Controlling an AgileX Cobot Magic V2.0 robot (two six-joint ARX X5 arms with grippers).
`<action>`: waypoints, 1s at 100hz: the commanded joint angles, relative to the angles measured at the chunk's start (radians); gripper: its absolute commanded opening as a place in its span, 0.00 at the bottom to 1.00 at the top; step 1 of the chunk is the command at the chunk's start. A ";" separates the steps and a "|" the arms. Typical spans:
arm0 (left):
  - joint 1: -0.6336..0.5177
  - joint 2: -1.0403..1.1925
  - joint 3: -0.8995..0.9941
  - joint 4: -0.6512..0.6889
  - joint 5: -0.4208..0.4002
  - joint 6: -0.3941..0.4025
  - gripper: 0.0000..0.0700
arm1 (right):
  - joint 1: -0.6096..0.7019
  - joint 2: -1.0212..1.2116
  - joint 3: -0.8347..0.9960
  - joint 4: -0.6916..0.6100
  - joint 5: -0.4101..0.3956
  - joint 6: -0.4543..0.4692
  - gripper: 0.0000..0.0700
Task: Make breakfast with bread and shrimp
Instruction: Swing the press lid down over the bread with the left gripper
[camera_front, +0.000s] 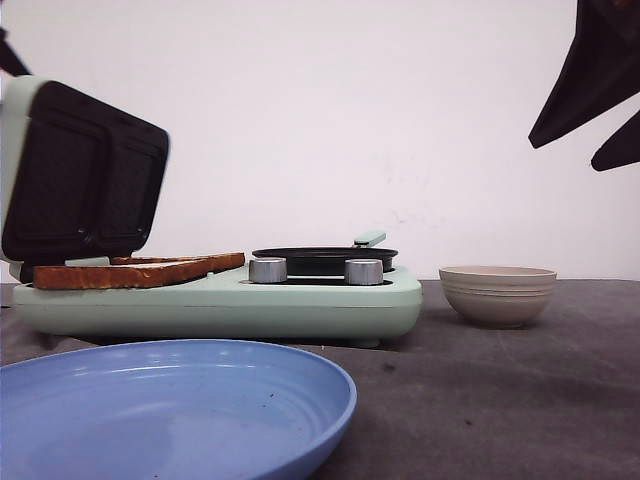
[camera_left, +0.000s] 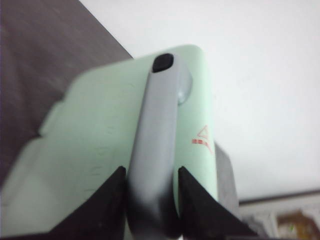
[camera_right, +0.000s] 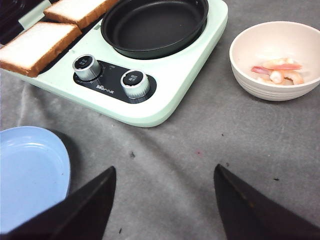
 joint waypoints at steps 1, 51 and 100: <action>-0.022 0.041 -0.010 -0.060 -0.064 0.115 0.01 | 0.005 0.006 0.002 0.012 0.004 0.011 0.55; -0.299 0.047 -0.010 -0.177 -0.325 0.345 0.01 | 0.005 0.006 0.002 0.011 0.003 0.014 0.55; -0.473 0.139 -0.010 -0.190 -0.422 0.409 0.01 | 0.005 0.006 0.002 0.006 0.003 0.019 0.55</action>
